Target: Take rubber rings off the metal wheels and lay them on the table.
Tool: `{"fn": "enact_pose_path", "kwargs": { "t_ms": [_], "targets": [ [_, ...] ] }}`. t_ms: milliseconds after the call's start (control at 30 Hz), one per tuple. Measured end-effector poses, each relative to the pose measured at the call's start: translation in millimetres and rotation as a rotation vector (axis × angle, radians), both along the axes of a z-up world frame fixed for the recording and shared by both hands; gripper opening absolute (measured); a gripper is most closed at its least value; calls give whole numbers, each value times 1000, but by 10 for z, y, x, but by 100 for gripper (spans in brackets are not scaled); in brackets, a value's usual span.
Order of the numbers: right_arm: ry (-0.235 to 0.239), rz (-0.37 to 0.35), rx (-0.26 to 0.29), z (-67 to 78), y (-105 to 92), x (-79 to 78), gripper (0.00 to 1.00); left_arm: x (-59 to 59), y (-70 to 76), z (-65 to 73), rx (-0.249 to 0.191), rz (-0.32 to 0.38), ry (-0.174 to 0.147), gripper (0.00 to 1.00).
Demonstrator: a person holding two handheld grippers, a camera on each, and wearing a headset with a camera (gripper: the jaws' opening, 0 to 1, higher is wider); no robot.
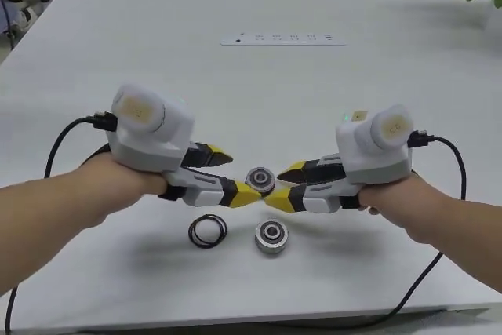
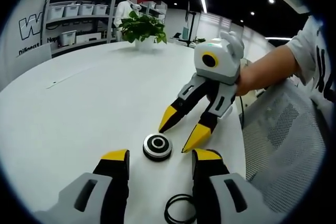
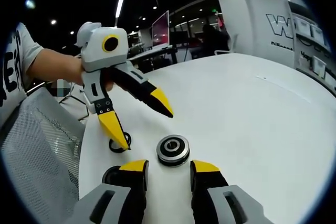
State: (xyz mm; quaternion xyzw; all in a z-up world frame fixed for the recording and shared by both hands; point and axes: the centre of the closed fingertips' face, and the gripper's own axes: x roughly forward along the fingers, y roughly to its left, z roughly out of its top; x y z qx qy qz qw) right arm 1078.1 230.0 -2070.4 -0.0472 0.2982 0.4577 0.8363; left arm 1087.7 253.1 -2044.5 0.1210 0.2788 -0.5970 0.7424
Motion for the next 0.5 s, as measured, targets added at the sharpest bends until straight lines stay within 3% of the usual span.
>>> {"fn": "enact_pose_path", "kwargs": {
  "t_ms": [333,500],
  "targets": [
    [4,-9,8,0,-23,1,30,-17,-107,-30,10,-32,0,39],
    [6,-8,8,-5,-17,-4,30,-38,-147,-38,10,-47,4,31]
  ]
}}
